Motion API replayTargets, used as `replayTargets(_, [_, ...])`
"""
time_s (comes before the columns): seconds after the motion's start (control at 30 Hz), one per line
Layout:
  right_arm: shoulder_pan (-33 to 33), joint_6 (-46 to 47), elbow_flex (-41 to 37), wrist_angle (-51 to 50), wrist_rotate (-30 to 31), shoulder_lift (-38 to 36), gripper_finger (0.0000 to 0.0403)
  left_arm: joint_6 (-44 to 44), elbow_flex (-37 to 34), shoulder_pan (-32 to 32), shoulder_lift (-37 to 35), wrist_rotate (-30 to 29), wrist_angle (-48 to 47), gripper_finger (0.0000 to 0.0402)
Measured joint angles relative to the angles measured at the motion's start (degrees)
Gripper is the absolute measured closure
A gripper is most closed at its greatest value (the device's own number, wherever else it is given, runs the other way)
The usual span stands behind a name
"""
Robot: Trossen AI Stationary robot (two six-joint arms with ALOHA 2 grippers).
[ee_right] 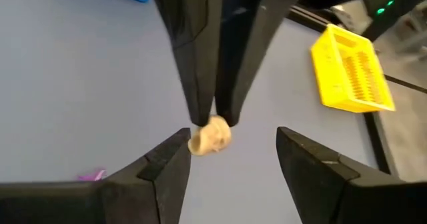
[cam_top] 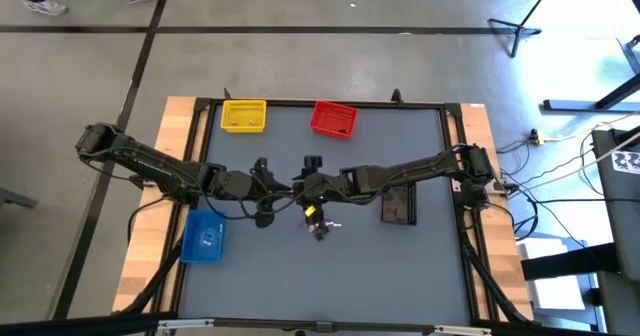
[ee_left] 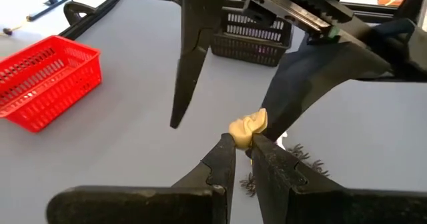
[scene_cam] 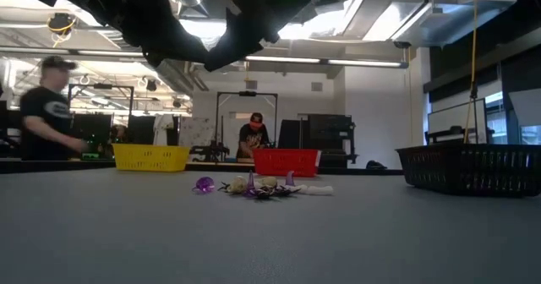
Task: Sort Halloween decoration
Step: Put the yellow skull toy into the yellow bin
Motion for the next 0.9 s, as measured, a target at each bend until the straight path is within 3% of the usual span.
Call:
replayTargets(0.23, [0.0,0.0,0.0,-0.8,1.3,0.0,0.0182,0.0,0.0,0.0,0.0,-2.8,0.0,0.0363])
replayTargets(0.63, [0.0,0.0,0.0,-3.6,1.4,0.0,0.0182,0.1,0.0,0.1,0.0,-12.9,0.0,0.0363])
replayTargets(0.9, [0.0,0.0,0.0,-6.8,1.5,0.0,0.0182,0.2,0.0,3.1,0.0,-16.9,-0.8,0.0363])
